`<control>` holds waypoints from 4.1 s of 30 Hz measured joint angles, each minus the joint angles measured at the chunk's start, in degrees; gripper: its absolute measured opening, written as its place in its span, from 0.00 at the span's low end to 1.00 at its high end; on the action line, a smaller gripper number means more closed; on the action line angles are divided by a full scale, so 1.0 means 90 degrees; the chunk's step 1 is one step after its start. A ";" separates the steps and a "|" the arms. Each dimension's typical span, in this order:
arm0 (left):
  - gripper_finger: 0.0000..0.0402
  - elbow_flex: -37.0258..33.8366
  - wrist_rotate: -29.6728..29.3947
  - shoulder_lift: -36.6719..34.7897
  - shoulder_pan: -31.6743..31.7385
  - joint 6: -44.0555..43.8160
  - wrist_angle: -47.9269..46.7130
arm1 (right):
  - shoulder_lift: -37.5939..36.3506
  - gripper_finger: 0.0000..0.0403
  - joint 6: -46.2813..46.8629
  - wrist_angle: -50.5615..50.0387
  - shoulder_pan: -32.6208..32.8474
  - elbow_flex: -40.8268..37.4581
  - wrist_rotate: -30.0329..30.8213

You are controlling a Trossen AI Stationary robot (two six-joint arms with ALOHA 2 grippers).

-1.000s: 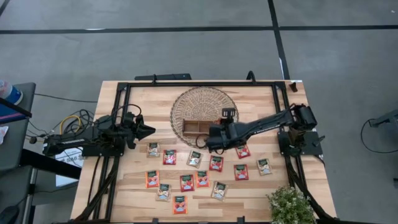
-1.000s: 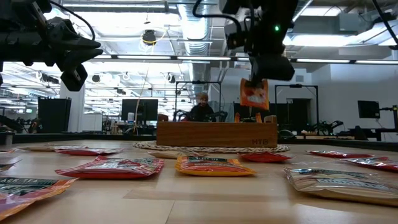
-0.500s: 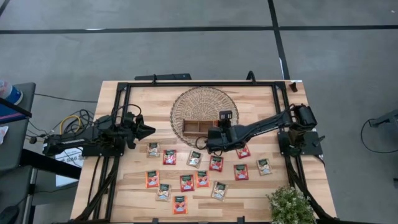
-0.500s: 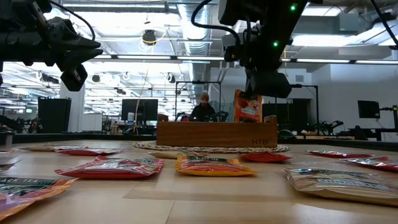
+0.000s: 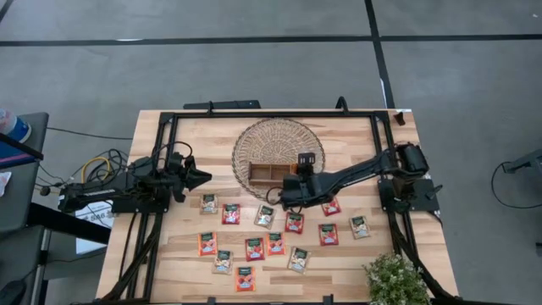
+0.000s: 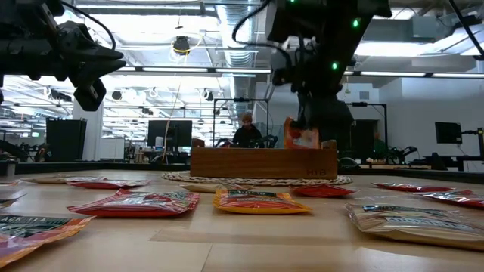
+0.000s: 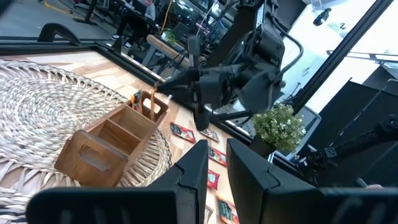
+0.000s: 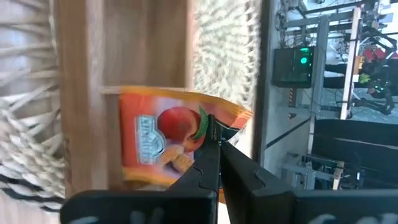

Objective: Pick & Place Tea
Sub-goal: Put the orange tea bag into the right section of the wooden organizer

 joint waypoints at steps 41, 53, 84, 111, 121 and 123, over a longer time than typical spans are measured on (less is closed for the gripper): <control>0.13 0.0000 -0.0018 0.0002 0.0002 0.0003 0.0003 | 0.0580 0.20 0.0521 -0.0536 0.0044 0.0372 -0.0195; 0.13 0.0000 -0.0017 0.0002 0.0002 0.0005 0.0005 | 0.0580 0.27 0.0516 -0.2359 0.0049 0.1596 -0.0200; 0.13 0.0193 0.0028 0.0007 0.0002 0.0058 0.0028 | -0.1117 0.27 0.4939 -0.4267 0.2607 0.2519 -0.1999; 0.13 0.3019 0.0609 0.3561 -0.0477 0.0363 -0.1176 | -0.6099 0.26 0.5966 -0.0311 0.2499 -0.2978 -0.1329; 0.13 0.5228 0.0718 0.5611 -0.1673 -0.0872 -0.5145 | -0.7855 0.26 0.5546 0.0972 0.2454 -0.4096 -0.1188; 0.13 0.5561 0.0720 0.5966 -0.1946 -0.1112 -0.5835 | -0.8057 0.26 0.5450 0.1157 0.2416 -0.4213 -0.1181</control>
